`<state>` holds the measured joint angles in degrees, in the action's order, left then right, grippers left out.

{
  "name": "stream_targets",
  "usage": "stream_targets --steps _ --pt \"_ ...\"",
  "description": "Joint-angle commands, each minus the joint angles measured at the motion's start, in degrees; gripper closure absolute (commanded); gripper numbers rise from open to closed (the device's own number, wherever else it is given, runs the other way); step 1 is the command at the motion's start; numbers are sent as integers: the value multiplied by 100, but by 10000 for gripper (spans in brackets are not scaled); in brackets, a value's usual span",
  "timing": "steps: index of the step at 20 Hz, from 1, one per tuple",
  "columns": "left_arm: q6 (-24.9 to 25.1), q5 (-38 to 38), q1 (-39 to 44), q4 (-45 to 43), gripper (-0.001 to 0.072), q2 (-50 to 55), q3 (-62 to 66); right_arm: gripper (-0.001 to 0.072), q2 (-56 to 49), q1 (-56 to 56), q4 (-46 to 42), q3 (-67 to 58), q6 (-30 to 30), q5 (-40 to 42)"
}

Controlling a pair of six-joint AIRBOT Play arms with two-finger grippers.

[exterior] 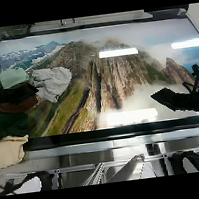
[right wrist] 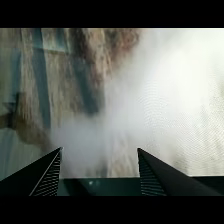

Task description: Fold the shirts.

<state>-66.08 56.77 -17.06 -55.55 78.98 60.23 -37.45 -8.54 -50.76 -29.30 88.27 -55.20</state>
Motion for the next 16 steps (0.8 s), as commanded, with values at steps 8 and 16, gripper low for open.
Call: stream_targets --steps 8,16 --pt "-256 175 807 -24 -6 1917 1102 195 -44 0 2 0 -2 144" --pt "-496 1014 1043 74 702 2140 2247 331 -44 0 2 0 -2 142"
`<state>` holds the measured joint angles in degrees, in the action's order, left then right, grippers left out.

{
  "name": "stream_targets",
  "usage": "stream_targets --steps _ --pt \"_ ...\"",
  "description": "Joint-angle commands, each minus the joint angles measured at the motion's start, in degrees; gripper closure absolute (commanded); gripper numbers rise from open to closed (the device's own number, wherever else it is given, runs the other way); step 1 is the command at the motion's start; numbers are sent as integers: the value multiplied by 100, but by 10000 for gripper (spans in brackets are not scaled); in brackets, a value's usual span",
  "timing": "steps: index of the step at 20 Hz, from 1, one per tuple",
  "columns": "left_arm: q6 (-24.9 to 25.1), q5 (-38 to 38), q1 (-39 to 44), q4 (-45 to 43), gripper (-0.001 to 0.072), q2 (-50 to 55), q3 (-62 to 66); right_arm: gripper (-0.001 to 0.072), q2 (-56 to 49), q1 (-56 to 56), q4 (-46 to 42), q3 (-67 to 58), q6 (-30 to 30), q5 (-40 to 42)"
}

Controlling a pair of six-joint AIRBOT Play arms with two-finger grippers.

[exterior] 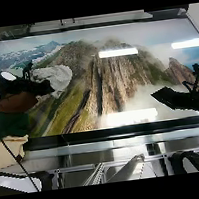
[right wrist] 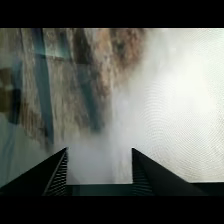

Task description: Fold the shirts.

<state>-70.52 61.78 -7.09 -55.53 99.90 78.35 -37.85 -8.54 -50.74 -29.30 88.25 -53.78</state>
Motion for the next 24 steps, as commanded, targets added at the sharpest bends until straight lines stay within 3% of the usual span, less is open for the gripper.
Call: stream_targets --steps 1,2,6,9,13,16,18,22,24 --pt "-52 765 48 315 702 50 625 451 -4 0 0 0 -2 0" --pt "-48 1021 52 726 702 50 793 516 -4 0 -2 0 -2 4" --pt "264 2343 479 2822 703 -85 1523 517 -4 0 0 -2 -232 223" --pt "254 2592 1270 3506 702 -525 2234 517 -2 0 -2 -2 -304 236" --pt "160 2358 2201 3574 694 -990 3429 517 -2 -2 -4 -2 -310 234" --pt "-247 1998 2439 3062 694 -1198 3945 516 -2 -2 -2 -2 -601 232" --pt "-468 1869 2500 2682 693 -1384 3598 517 -2 0 -2 -4 -601 232" --pt "-448 1921 2503 2649 693 -1447 2459 512 -2 -2 -4 -4 -619 232" --pt "-323 1932 2422 2634 695 -1349 1906 507 -2 -2 -4 -4 -907 232"
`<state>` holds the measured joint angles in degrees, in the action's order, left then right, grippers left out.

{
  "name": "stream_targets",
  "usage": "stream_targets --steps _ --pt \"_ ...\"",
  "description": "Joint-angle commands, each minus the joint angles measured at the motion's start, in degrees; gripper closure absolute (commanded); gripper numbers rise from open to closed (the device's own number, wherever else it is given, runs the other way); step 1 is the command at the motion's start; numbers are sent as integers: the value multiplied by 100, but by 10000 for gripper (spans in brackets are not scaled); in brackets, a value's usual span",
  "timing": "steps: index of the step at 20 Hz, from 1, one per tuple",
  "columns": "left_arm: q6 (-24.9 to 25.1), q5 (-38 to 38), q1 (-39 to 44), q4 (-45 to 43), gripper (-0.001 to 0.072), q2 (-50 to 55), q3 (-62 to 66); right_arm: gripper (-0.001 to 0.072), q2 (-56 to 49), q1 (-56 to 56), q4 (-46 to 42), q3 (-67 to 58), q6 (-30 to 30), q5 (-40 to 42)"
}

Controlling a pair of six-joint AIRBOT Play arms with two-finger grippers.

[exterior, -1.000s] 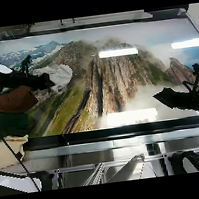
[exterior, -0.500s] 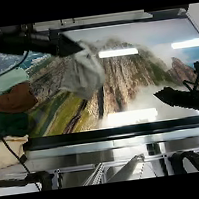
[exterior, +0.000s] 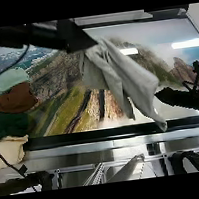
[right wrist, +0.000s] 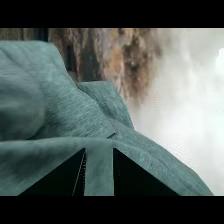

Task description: Fold the shirts.

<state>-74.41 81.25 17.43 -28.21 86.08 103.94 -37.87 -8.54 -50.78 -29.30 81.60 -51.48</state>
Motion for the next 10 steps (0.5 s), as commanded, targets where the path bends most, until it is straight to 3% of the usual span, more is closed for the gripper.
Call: stream_targets --steps 1,2,3,5,6,10 --pt "107 -20 -90 -120 694 107 -883 419 0 -2 -2 -4 -262 4" --pt "105 -26 -170 -181 690 184 -1108 253 0 -2 -2 -4 -289 4" --pt "103 -17 -260 -260 498 251 -1276 187 0 -2 0 -4 -374 4" --pt "90 24 -496 -437 84 363 -1574 187 0 -2 -2 -9 -391 -31" --pt "90 177 -643 -623 -13 417 -1639 187 0 -7 -4 -11 -391 -162" --pt "-13 855 -1163 -2138 -13 584 -1655 187 -11 -7 -299 0 -332 -1128"
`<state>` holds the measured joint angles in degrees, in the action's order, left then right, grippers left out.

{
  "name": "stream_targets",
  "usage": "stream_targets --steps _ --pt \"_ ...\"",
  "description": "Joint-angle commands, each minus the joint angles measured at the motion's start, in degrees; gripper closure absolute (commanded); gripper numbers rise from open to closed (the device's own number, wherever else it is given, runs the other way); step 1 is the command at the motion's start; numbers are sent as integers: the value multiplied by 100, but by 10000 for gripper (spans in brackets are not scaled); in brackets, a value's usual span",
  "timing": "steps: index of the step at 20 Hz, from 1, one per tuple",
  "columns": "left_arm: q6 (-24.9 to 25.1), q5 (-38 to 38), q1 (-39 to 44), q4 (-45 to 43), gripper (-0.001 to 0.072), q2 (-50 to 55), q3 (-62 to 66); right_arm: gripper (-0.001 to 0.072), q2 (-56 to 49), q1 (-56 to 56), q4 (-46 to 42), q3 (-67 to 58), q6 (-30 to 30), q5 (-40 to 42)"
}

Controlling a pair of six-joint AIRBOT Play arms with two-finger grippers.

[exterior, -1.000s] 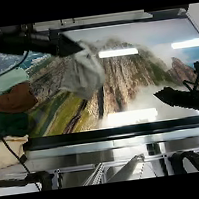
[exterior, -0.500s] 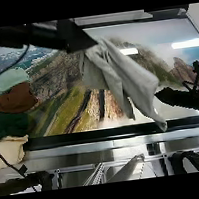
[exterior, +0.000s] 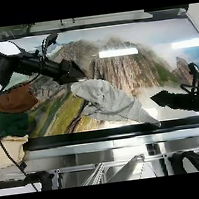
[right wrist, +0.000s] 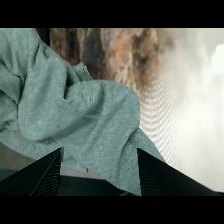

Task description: Fold the shirts.

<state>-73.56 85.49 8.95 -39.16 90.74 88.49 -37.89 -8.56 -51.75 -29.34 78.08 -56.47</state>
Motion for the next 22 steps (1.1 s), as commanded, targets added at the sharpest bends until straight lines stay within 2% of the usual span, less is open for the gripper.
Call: stream_targets --steps 1,3,7,10,12,14,19,22 --pt "-157 498 -365 -1410 -13 175 -109 187 -33 2 -251 33 131 -839" --pt "-155 603 -374 -1738 -13 334 -160 187 -33 11 -66 267 282 -1064" --pt "70 144 -151 -1617 -13 450 -997 195 -33 114 1257 1346 111 -931" --pt "179 -730 144 -1617 -13 452 -1458 197 -55 619 1589 1773 31 -173" --pt "181 -1290 361 -1617 -13 455 -1578 236 -184 1060 1687 1784 33 415" --pt "219 -1644 498 -1620 -13 455 -1556 235 -501 1526 1998 1781 28 1113" --pt "216 -1759 566 -1617 -13 737 -1049 236 -1862 2579 2566 1576 28 2229" --pt "216 -1663 568 -1613 -13 990 -754 236 -2581 2894 2573 1084 28 2424"
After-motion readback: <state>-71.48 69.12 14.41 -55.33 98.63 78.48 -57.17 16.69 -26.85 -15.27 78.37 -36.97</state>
